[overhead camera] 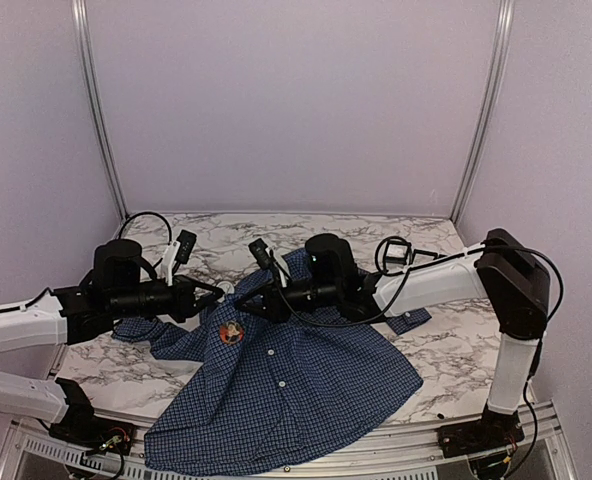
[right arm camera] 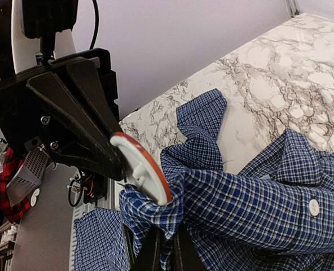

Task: Remove the brooch from the garment
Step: Remove the brooch from the flattened clothing.

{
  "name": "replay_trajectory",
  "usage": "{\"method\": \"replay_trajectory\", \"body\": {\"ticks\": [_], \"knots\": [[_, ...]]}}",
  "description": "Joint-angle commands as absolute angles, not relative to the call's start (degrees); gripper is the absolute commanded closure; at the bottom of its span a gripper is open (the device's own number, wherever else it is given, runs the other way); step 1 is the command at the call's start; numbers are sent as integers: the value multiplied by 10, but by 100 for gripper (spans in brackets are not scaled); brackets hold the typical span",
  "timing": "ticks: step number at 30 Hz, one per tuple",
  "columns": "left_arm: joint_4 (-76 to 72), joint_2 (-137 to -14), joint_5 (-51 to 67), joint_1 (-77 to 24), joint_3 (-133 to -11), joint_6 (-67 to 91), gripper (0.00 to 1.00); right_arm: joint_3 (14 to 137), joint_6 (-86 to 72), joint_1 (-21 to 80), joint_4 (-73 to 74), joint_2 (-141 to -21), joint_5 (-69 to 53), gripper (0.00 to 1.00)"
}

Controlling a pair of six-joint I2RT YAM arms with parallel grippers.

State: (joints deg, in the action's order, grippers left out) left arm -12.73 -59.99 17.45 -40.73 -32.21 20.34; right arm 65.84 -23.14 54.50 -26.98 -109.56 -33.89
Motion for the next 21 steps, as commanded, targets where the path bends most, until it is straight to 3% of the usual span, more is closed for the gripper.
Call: {"method": "replay_trajectory", "body": {"ticks": [1,21], "knots": [[-102,-601,171,-404,-349,188,100,673,-222,550,-252,-1081,-329,98],[34,-628,167,-403,-387,146,100,663,-202,549,-240,-1069,-298,100]]}}
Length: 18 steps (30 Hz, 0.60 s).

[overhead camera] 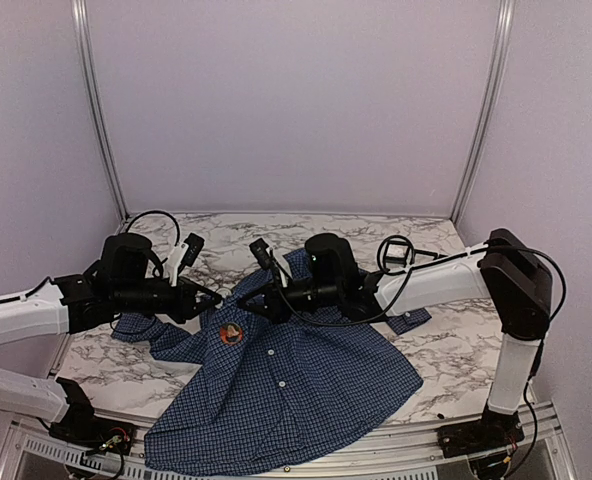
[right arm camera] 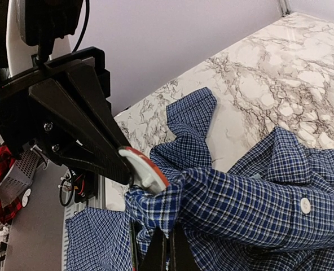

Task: Remove the brooch from the garment
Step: Remove the brooch from the flattened clothing.

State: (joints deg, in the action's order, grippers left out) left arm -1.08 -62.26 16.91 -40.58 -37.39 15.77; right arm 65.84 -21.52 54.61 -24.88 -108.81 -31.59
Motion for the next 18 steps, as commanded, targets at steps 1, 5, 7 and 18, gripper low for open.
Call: {"method": "replay_trajectory", "body": {"ticks": [1,5,7,18], "knots": [[38,-627,164,-403,-387,146,100,662,-201,549,-239,-1069,-298,100],[51,-627,152,-403,-391,143,100,661,-197,548,-240,-1067,-297,100],[57,-630,146,-403,-394,142,100,661,-195,547,-239,-1067,-296,100],[76,-617,105,-403,-409,136,100,659,-193,548,-237,-1070,-306,100]]}}
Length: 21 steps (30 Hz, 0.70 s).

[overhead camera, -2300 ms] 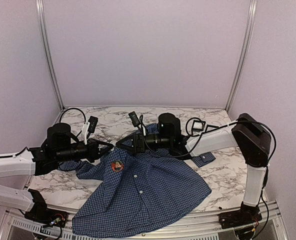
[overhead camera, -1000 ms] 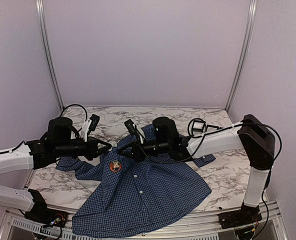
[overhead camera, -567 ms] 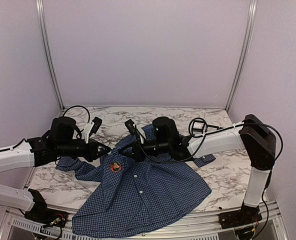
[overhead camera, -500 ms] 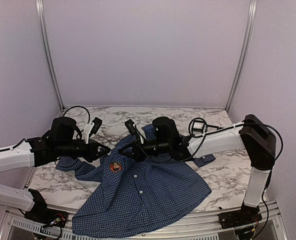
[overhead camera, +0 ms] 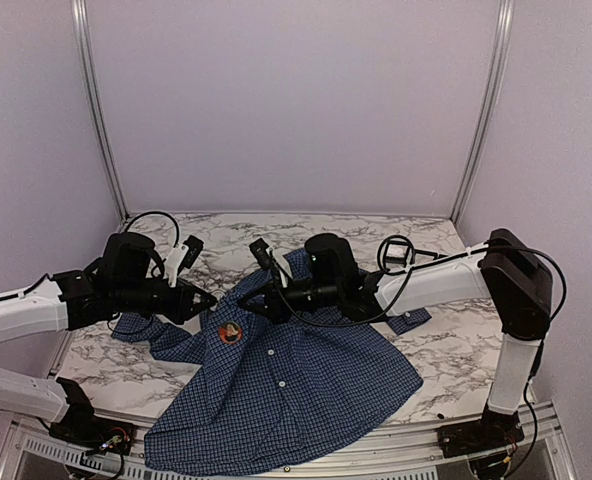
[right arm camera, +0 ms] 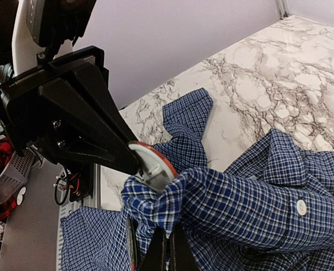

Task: Remove the brooch from the garment
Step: Remove the brooch from the flattened clothing, then close the brooch securely.

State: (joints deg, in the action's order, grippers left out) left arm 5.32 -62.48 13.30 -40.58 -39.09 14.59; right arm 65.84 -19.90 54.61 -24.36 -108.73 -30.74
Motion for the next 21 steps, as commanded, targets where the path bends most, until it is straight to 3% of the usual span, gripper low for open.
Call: {"method": "replay_trajectory", "body": {"ticks": [1,11,21], "knots": [[74,-612,101,-402,-409,136,100,658,-193,547,-237,-1069,-306,100],[56,-581,106,-396,-411,144,100,661,-202,548,-238,-1061,-296,98],[-40,-569,160,-393,-398,185,100,645,-205,549,-253,-1015,-262,63]]}}
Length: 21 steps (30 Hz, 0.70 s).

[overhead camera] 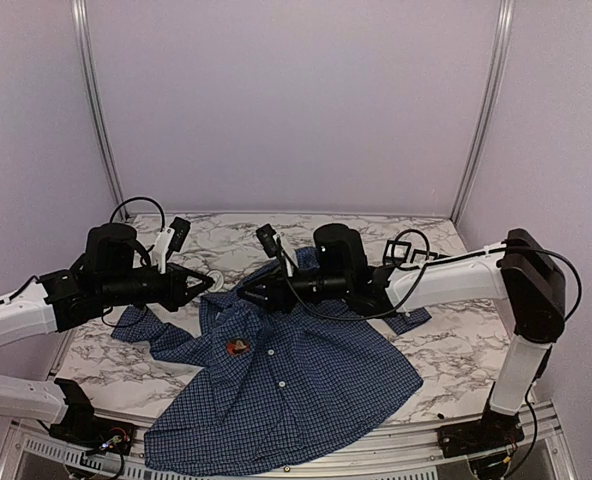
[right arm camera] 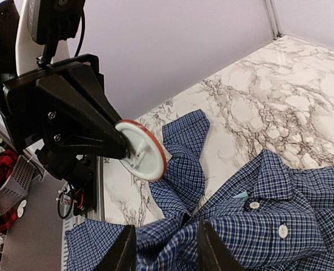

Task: Remove the brooch from the garment
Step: Close the brooch securely.

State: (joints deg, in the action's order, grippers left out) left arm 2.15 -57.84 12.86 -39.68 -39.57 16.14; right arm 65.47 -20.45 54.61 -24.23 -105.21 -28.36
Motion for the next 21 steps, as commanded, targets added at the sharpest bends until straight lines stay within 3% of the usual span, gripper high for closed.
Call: {"method": "replay_trajectory", "body": {"ticks": [1,9,21], "knots": [[-52,-568,165,-394,-396,191,100,640,-205,549,-258,-1009,-260,60],[-162,-580,214,-394,-378,235,100,604,-226,548,-332,-977,-266,46],[-275,-602,231,-417,-365,273,100,579,-328,525,-515,-978,-349,45]]}}
